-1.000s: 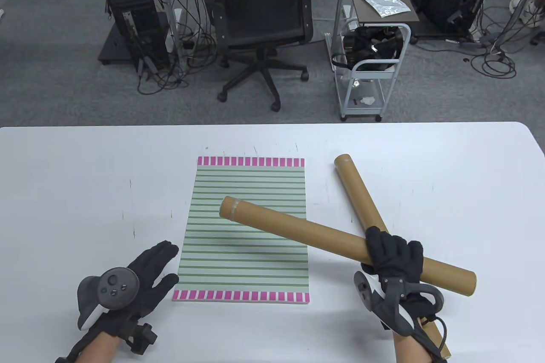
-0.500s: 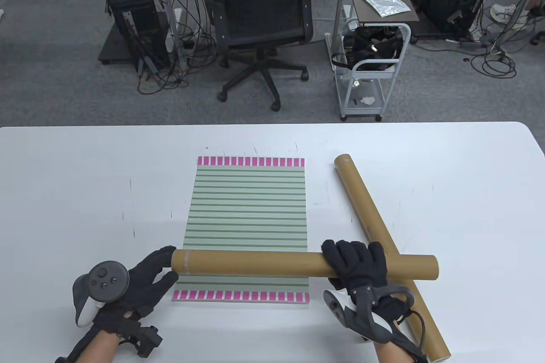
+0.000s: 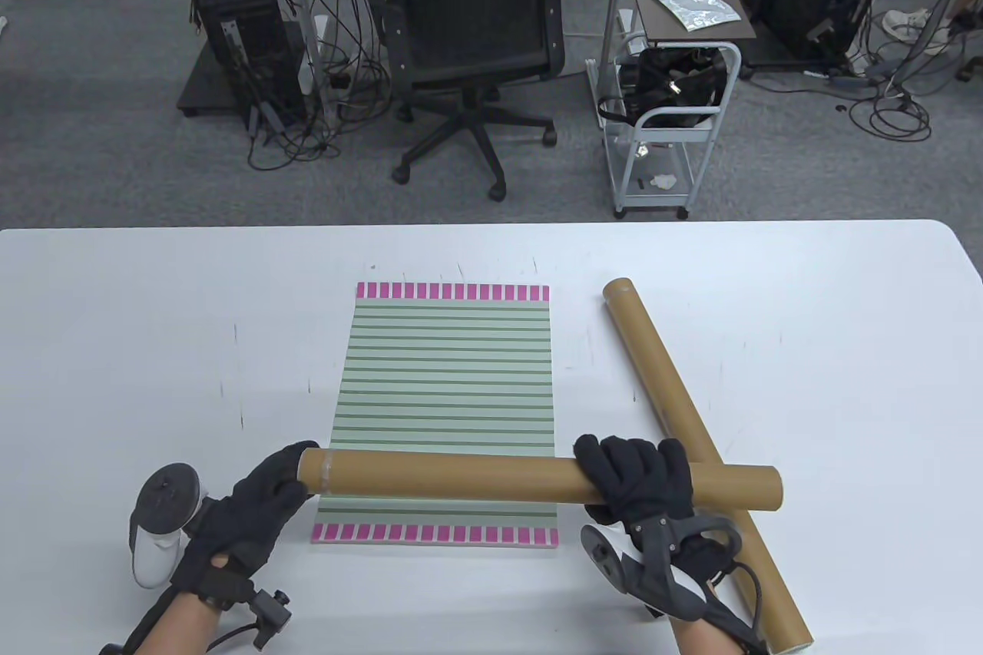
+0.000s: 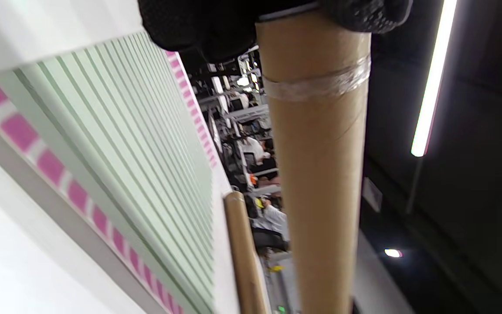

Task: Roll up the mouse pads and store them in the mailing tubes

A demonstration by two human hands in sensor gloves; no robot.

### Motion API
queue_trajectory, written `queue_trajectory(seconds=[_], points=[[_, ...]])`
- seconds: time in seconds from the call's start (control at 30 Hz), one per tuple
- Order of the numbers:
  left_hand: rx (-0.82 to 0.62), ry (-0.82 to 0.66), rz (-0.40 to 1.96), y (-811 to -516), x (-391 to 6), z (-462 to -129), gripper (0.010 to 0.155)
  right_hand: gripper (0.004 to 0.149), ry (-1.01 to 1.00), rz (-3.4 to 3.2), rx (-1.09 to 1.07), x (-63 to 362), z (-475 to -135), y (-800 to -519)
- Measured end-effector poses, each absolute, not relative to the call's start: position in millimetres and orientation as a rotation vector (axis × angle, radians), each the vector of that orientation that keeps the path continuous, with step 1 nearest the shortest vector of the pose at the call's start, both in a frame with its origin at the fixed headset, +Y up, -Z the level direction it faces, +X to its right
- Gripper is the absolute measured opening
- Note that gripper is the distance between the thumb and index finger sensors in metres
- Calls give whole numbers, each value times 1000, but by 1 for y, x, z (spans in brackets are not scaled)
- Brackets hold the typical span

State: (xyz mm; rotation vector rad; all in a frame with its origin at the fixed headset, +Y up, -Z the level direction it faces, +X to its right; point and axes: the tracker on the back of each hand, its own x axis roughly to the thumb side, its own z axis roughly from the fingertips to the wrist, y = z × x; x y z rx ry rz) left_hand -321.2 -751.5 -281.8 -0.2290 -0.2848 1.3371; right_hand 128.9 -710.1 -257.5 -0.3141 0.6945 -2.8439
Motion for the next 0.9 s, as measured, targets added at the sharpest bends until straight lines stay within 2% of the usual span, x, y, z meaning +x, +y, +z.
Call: queue_trajectory(seconds=[0.43,0.5,0.67,0.77,0.9], points=[[-194,-280,1317,-746,-328,-283,45,77,661,-2886,-276,139,-262,-710],[-137,-239,1223,-741,-333,-281,45,77,648,-2892,-258,142,-263,-712],[64,-58,634,-728,-344,-277,44,77,636,-2888,-201,150,-266,-712],[85,-5,371,-727,-343,-277,43,77,639,-2893,-186,152,-266,-712],[49,55,156,-734,-342,-280,43,77,638,-2883,-176,154,-265,-710]])
